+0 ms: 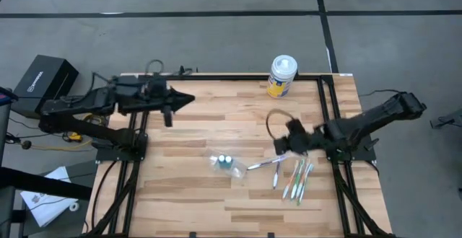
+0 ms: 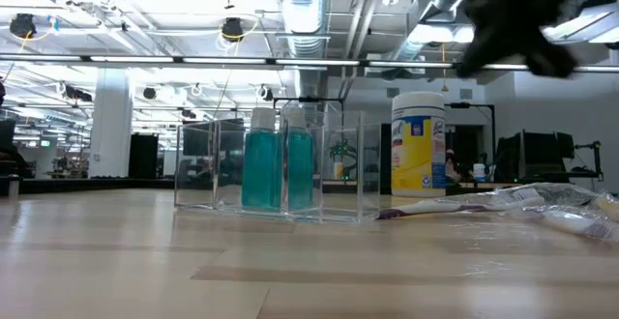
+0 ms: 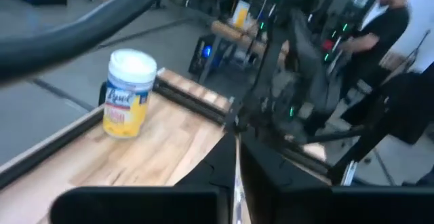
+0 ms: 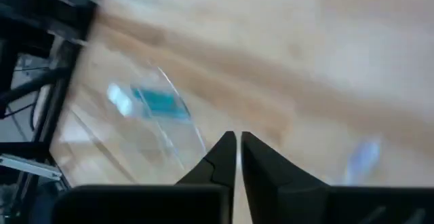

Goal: Pick & Place toothbrushing station
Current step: Put the top purple toothbrush into the transparent organizer

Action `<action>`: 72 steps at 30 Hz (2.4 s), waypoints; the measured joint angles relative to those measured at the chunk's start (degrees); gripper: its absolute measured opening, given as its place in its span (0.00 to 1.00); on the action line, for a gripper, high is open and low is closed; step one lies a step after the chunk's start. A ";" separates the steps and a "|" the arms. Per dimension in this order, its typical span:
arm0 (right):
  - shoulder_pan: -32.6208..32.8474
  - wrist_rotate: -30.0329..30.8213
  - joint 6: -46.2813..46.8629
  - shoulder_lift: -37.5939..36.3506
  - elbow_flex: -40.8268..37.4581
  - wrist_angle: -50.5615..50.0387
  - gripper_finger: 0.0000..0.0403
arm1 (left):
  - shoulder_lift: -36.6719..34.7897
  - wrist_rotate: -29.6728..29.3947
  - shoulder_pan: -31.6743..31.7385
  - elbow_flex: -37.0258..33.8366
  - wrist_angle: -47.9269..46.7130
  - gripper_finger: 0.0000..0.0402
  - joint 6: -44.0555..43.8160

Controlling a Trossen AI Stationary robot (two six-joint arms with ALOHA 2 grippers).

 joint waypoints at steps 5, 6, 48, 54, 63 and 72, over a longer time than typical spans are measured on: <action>5.06 1.43 18.48 1.67 -6.03 6.87 0.20 | -5.91 -0.20 0.31 -4.08 -0.42 0.19 -1.44; 5.72 2.33 21.30 2.38 -6.47 8.00 0.24 | -6.68 -0.64 0.53 -4.70 -0.79 0.22 -1.52; 4.08 -4.75 39.88 13.02 -8.12 -1.49 0.49 | -3.47 20.63 24.47 -9.82 0.78 0.44 -6.00; 1.82 -4.87 40.07 16.25 -12.58 9.15 0.44 | -2.32 23.52 26.05 -9.81 1.03 0.44 -6.04; -0.99 -3.55 37.03 17.80 -13.64 16.61 0.03 | -2.06 26.79 27.40 -9.85 0.94 0.44 -6.98; -1.38 7.97 30.36 6.10 -9.07 10.01 0.00 | -2.08 26.94 27.39 -9.85 1.90 0.44 -6.72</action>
